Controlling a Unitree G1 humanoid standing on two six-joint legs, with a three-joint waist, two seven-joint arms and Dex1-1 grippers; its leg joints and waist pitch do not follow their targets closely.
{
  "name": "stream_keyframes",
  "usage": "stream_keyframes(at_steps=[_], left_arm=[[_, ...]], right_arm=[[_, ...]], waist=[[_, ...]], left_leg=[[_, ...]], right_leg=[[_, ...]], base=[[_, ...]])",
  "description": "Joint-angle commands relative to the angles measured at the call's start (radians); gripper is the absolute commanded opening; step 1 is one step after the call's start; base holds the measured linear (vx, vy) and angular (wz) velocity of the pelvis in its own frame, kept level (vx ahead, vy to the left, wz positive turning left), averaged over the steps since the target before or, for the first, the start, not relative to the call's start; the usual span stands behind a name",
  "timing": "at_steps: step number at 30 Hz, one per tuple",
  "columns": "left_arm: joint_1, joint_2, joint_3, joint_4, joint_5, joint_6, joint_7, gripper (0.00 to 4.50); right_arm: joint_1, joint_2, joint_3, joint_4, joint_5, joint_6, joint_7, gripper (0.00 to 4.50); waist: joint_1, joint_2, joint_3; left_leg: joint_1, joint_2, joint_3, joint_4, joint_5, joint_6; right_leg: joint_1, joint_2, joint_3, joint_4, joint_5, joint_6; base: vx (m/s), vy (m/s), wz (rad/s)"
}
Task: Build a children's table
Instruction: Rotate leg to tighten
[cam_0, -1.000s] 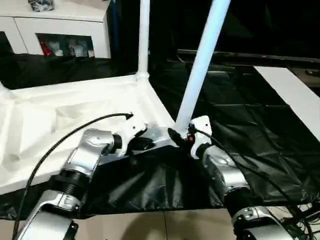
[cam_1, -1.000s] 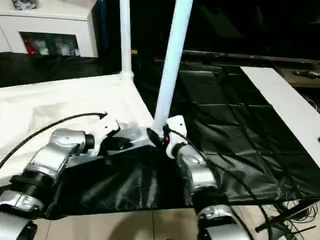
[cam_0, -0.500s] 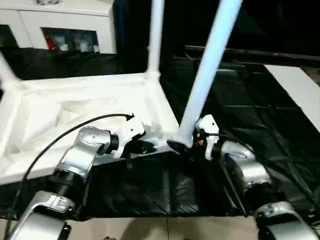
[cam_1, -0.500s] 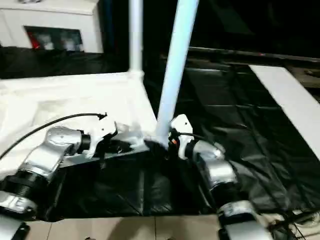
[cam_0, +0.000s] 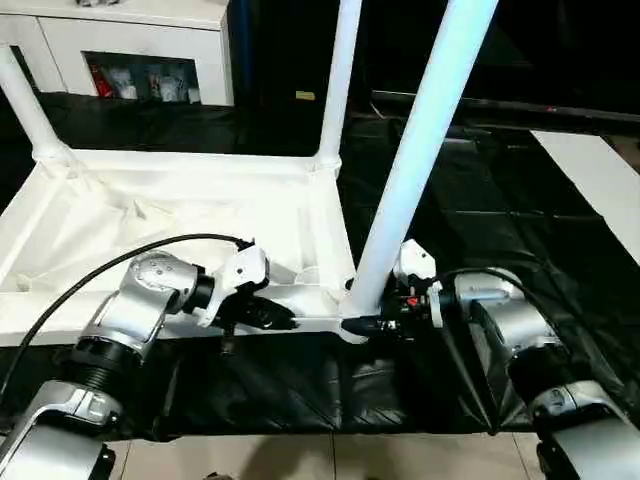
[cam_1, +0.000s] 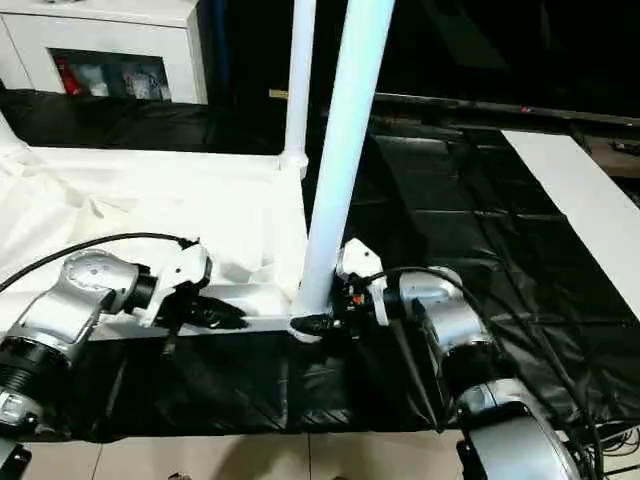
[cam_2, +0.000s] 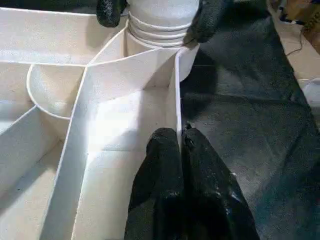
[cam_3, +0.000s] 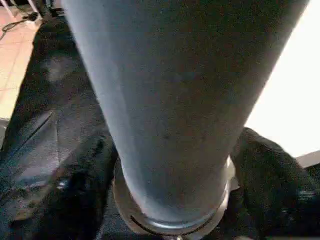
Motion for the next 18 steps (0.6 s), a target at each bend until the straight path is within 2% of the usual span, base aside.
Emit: stream_keyframes(at_steps=[1, 7, 10, 11, 13, 16, 17, 18], left_arm=[[-0.007, -0.015, -0.03, 0.0, -0.027, -0.01, -0.045, 0.0], [-0.006, -0.008, -0.028, 0.007, -0.027, -0.014, -0.065, 0.0], [-0.005, -0.008, -0.028, 0.008, -0.026, -0.013, -0.059, 0.0], [-0.003, -0.02, -0.027, 0.009, -0.011, -0.003, -0.008, 0.0], [-0.004, -0.036, -0.022, 0.01, -0.001, 0.008, 0.038, 0.0], [-0.006, -0.066, -0.014, 0.011, 0.019, 0.021, 0.121, 0.0], [-0.004, -0.127, -0.008, -0.005, 0.04, 0.056, 0.235, 0.0], [-0.002, -0.144, -0.008, -0.011, 0.045, 0.068, 0.263, 0.0]], right_arm=[[-0.022, -0.004, 0.015, 0.008, -0.005, -0.015, 0.009, 3.17], [-0.017, 0.004, 0.019, 0.016, -0.001, -0.015, 0.033, 2.75], [-0.011, 0.009, 0.019, 0.015, 0.001, -0.009, 0.033, 2.72], [0.017, 0.029, 0.004, -0.001, 0.007, 0.012, -0.017, 2.7], [0.036, 0.045, -0.005, -0.012, 0.002, 0.019, -0.076, 2.7], [0.065, 0.075, -0.02, -0.027, -0.011, 0.022, -0.187, 2.69], [0.098, 0.152, -0.056, -0.045, -0.017, 0.055, -0.375, 2.69], [0.105, 0.175, -0.065, -0.048, -0.018, 0.063, -0.424, 2.69]], waist=[[0.003, 0.004, -0.056], [0.004, 0.004, -0.056], [0.004, 0.005, -0.056], [0.003, 0.008, -0.055], [0.002, 0.007, -0.054], [-0.001, 0.006, -0.05], [-0.002, 0.01, -0.045], [-0.004, 0.01, -0.039]], left_leg=[[0.0, -0.001, 0.015, -0.055, -0.114, 0.059], [0.0, -0.001, 0.016, -0.054, -0.116, 0.058], [0.0, -0.001, 0.015, -0.054, -0.121, 0.055], [0.001, -0.001, 0.014, -0.055, -0.125, 0.051], [0.0, -0.001, 0.015, -0.056, -0.129, 0.047], [0.005, -0.002, 0.012, -0.06, -0.176, 0.028], [0.007, -0.003, 0.01, -0.064, -0.207, 0.014], [0.012, -0.003, 0.01, -0.067, -0.246, -0.003]], right_leg=[[0.058, -0.063, 0.047, -0.062, -0.06, -0.241], [0.059, -0.064, 0.047, -0.062, -0.067, -0.242], [0.059, -0.064, 0.047, -0.062, -0.073, -0.241], [0.058, -0.063, 0.047, -0.063, -0.074, -0.241], [0.058, -0.064, 0.048, -0.064, -0.078, -0.24], [0.053, -0.065, 0.048, -0.075, -0.162, -0.219], [0.051, -0.066, 0.048, -0.082, -0.229, -0.202], [0.045, -0.067, 0.049, -0.094, -0.314, -0.174]], base=[[0.0, 0.0, 0.0], [0.0, 0.0, 0.0], [0.0, 0.0, 0.0], [0.0, 0.0, 0.0], [0.0, 0.0, 0.0], [0.0, 0.0, 0.0], [0.0, 0.0, 0.0], [0.0, 0.0, 0.0]])
